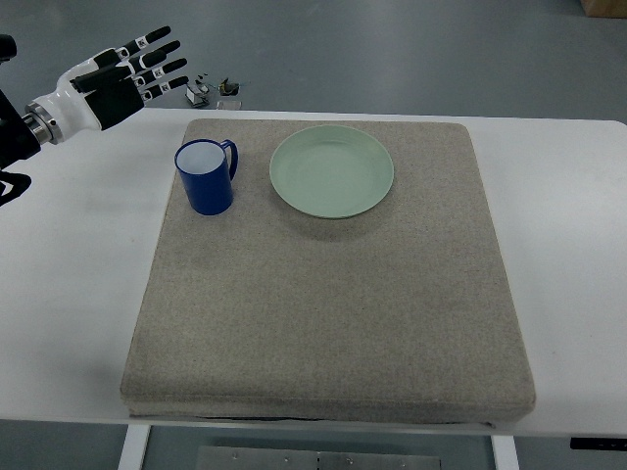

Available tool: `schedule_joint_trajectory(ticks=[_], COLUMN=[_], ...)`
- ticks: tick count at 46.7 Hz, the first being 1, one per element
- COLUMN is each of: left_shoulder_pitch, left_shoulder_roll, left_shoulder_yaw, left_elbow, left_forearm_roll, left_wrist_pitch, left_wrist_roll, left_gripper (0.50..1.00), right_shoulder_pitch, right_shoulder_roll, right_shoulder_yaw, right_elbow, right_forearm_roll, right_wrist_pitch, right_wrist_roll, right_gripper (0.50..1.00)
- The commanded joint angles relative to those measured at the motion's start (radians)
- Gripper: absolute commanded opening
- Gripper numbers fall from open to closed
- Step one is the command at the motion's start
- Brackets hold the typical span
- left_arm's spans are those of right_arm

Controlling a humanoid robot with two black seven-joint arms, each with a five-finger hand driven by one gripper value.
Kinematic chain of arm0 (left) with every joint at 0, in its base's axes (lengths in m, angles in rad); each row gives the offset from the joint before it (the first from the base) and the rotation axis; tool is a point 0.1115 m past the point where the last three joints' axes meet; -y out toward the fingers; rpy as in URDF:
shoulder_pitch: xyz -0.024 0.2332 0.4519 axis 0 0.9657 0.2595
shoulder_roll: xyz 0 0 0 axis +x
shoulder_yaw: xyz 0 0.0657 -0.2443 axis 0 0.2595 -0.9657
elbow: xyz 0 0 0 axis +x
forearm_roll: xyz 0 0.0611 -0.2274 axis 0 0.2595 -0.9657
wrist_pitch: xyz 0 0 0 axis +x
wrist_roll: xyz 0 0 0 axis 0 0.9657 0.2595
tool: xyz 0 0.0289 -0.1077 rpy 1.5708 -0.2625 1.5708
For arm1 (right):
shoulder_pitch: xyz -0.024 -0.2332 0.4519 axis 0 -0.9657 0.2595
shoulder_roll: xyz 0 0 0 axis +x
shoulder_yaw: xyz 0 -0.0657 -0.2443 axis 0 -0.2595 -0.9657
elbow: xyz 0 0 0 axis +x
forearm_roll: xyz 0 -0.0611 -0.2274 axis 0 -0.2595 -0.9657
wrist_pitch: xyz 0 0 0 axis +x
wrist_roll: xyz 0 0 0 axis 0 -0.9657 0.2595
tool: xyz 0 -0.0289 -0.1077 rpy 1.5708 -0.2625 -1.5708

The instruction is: Place cup left of plate with left hand

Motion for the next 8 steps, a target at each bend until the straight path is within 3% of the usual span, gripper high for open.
schedule_joint_trajectory(ticks=[1,8], left_shoulder_pitch=[0.002,0.002], left_shoulder_roll=[0.0,0.0], left_shoulder_yaw=[0.0,0.0], left_elbow=[0.001,0.0], left_forearm_roll=[0.0,0.0], left_wrist_pitch=[0.0,0.0], left_wrist_roll=[0.0,0.0], left_gripper=[0.999,0.999], right_shoulder_pitch=[0.0,-0.002], right_shoulder_roll=[0.0,0.0], right_shoulder_yaw=[0.001,-0.001], right_elbow=[0.001,0.003], right_forearm_roll=[-0.001,-0.004], right_wrist_pitch=[-0.002,-0.002], right_wrist_roll=[0.002,0.01], right_gripper=[0.934,0.934])
